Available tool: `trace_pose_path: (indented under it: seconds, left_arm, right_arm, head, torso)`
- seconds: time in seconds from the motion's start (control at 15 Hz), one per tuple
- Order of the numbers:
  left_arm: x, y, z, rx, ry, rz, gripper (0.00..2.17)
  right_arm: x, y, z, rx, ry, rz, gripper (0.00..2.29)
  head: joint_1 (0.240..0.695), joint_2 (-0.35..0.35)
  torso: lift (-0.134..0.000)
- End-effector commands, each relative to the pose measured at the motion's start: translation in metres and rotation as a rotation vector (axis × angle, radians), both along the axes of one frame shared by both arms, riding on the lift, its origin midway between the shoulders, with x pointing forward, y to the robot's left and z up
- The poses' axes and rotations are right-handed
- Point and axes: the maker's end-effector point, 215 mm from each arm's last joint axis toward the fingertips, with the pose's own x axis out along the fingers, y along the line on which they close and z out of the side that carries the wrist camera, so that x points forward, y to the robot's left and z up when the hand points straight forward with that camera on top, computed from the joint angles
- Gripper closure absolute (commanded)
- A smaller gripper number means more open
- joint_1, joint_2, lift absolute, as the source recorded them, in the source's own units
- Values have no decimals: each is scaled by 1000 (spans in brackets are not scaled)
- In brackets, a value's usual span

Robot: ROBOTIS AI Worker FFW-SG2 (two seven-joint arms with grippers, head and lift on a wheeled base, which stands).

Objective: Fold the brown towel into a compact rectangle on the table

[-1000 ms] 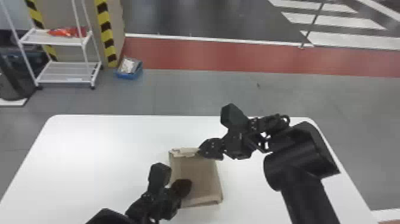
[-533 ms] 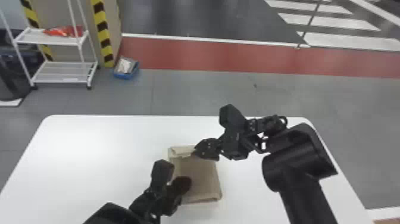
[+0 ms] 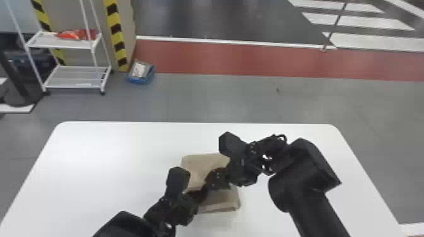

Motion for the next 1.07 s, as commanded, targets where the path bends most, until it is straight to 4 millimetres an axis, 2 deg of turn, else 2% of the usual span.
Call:
trace_pose_path:
  seconds: [0.0,0.13,0.27,0.73,0.8,0.93,1.0]
  left_arm:
    - [1,1,0,0,-1,3,1794]
    - [1,1,0,1,-1,4,1794]
    - [0,0,0,0,2,2,1794]
    - [-9,6,7,-17,26,19,1787]
    - [-10,6,14,-28,19,22,1713]
    - [-12,10,28,-63,7,35,1372]
    - [-13,17,35,-80,2,46,842]
  right_arm:
    - [-2,-3,-6,-12,17,3,1328]
    - [0,-10,-11,-22,30,-1,1328]
    - [-3,-16,-26,-51,63,5,1328]
    - [-21,-17,-49,-56,100,49,1325]
    - [-21,-19,-51,-62,107,48,1325]
    - [-20,-22,-52,-59,112,38,1322]
    - [-17,-24,-50,-54,105,24,1318]
  head:
    - [695,-120]
    - [695,-121]
    - [695,-124]
    - [695,-138]
    - [695,-137]
    - [695,-138]
    - [695,-138]
  torso:
    - [0]
    - [0]
    - [0]
    - [0]
    - [0]
    - [0]
    - [0]
